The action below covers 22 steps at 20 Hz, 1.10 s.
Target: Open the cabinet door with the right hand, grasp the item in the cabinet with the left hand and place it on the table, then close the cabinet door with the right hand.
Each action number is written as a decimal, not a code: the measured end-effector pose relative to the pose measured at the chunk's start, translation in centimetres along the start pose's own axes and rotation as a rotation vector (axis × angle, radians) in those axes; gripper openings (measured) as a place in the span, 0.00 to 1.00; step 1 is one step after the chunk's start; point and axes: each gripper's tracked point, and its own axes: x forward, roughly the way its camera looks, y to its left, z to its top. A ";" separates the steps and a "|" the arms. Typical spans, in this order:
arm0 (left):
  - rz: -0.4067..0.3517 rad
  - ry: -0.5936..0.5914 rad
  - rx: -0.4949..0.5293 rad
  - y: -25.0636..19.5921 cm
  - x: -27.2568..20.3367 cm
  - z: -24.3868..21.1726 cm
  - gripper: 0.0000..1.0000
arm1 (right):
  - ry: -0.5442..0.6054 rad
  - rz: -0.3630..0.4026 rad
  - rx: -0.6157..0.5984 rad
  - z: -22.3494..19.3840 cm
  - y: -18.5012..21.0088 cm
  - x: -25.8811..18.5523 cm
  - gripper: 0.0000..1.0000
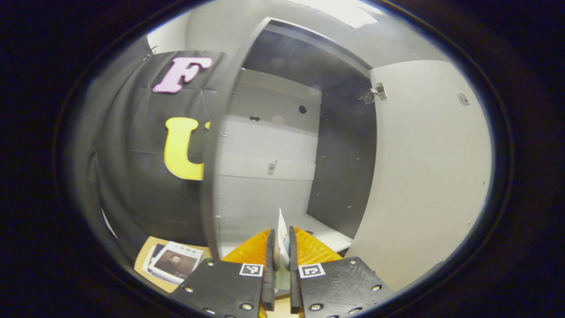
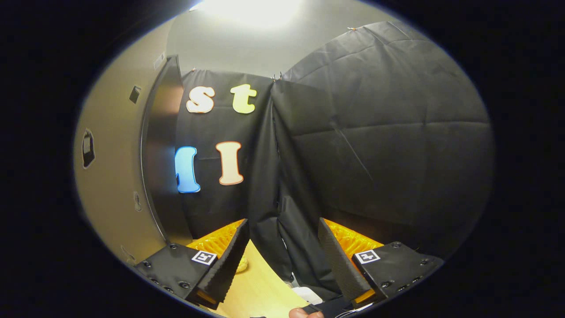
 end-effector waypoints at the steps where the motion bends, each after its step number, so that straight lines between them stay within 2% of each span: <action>1: 0.033 -0.001 0.005 1.6 -1.3 -0.9 0.16 | -0.016 -0.008 0.001 0.6 -0.1 -0.4 0.98; 2: 0.061 -0.031 0.023 3.0 -3.0 -1.7 0.15 | -0.031 -0.018 0.004 1.2 -0.3 -0.9 0.98; 3: 0.101 -0.085 0.061 4.5 -4.3 -2.0 0.15 | -0.043 -0.019 0.014 1.7 -0.2 -1.4 0.92; 4: 0.144 -0.094 0.095 5.9 -5.9 -3.6 0.12 | -0.051 -0.018 0.027 2.0 0.1 -1.8 0.98; 5: 0.170 -0.106 0.117 6.6 -7.7 -5.8 0.12 | -0.050 -0.022 0.034 1.9 0.2 -2.3 0.97; 7: 0.209 -0.079 0.121 8.0 -9.7 -10.2 0.12 | -0.035 -0.012 0.046 1.5 1.0 -3.3 0.97; 8: 0.225 -0.036 0.107 8.6 -10.6 -12.6 0.17 | -0.018 0.007 0.051 1.1 1.7 -3.7 0.97; 9: 0.234 -0.013 0.086 9.0 -11.4 -14.5 0.16 | -0.012 0.017 0.052 1.0 2.2 -4.1 0.92; 13: 0.263 0.002 0.031 10.3 -14.1 -18.3 0.15 | -0.003 0.048 0.044 1.0 3.1 -5.8 0.92; 22: 0.325 0.107 0.043 13.3 -15.7 -29.8 0.15 | 0.024 0.063 0.117 -0.7 3.3 -7.9 0.92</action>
